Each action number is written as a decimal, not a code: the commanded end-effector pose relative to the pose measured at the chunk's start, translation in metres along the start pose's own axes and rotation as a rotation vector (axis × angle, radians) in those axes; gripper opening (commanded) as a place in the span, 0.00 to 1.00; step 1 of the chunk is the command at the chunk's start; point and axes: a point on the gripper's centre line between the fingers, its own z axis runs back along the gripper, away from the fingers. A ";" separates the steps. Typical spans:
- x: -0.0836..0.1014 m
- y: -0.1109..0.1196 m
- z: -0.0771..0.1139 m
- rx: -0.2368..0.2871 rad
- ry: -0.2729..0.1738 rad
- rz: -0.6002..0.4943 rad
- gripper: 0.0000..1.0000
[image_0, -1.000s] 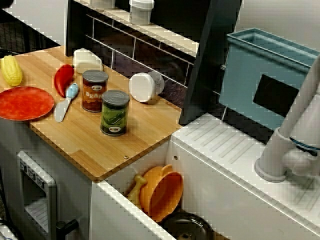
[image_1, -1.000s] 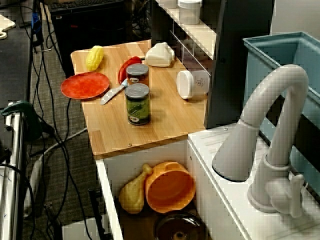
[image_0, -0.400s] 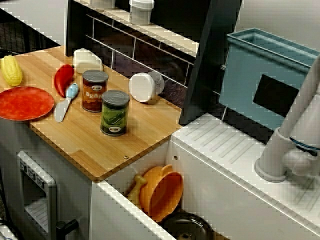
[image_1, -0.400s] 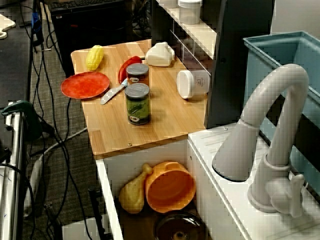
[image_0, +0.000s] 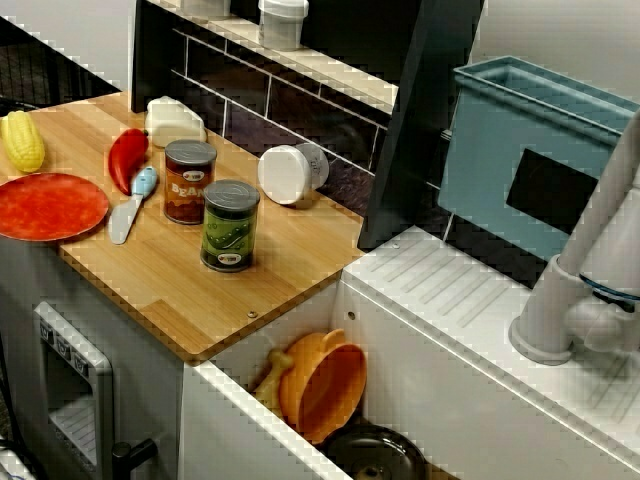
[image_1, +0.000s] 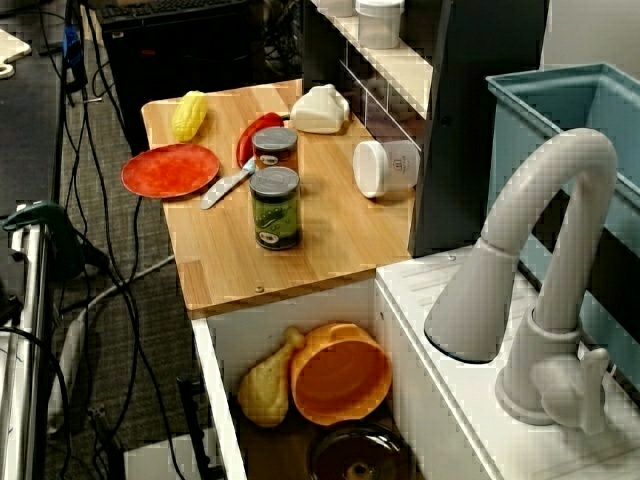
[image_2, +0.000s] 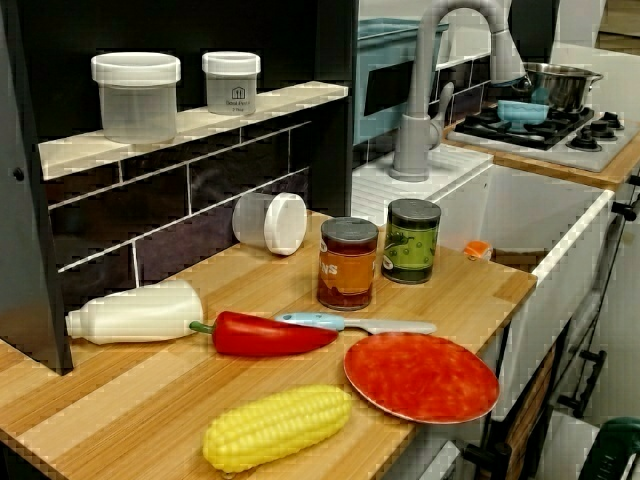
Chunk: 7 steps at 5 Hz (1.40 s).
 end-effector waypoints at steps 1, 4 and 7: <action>0.012 0.002 0.014 -0.023 0.033 0.077 1.00; 0.012 0.002 0.014 -0.023 0.033 0.077 1.00; 0.002 0.028 -0.046 0.099 -0.019 0.047 1.00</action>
